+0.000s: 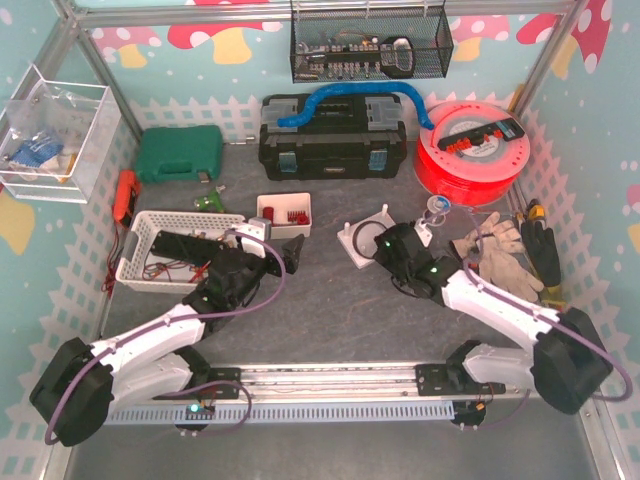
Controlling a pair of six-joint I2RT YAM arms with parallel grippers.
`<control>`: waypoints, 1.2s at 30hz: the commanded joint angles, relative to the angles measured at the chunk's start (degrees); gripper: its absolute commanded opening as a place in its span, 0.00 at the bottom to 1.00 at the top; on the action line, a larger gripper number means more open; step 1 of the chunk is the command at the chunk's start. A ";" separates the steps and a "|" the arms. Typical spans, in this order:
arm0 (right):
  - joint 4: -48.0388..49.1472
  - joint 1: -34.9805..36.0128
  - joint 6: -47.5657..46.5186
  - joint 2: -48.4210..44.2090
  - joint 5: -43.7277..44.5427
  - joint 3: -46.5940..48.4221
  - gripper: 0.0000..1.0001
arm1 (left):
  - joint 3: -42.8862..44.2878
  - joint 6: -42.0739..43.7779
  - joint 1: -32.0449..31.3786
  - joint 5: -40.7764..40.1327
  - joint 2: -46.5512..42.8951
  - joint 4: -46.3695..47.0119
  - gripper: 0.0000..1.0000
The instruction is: Install the large spring
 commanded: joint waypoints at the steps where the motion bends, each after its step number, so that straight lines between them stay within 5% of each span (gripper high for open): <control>1: -5.30 -0.07 -2.28 -7.20 11.51 0.62 0.00 | -0.49 1.46 -0.49 1.46 -0.35 1.87 0.99; 13: -9.65 -21.68 -6.79 -17.96 10.87 -8.92 0.00 | -0.74 2.15 -0.92 3.49 -0.59 2.63 0.99; 27: -7.78 -44.05 -8.39 -14.04 4.01 -14.75 0.00 | -0.87 2.21 -1.19 3.82 -0.98 2.86 0.99; 32: -8.09 -47.22 -6.60 -11.00 2.11 -16.85 0.09 | -0.77 2.25 -1.27 3.75 -1.06 2.72 0.99; 36: -8.31 -47.65 -7.50 -10.61 1.95 -16.63 0.31 | -0.76 2.34 -1.36 3.66 -1.04 2.81 0.99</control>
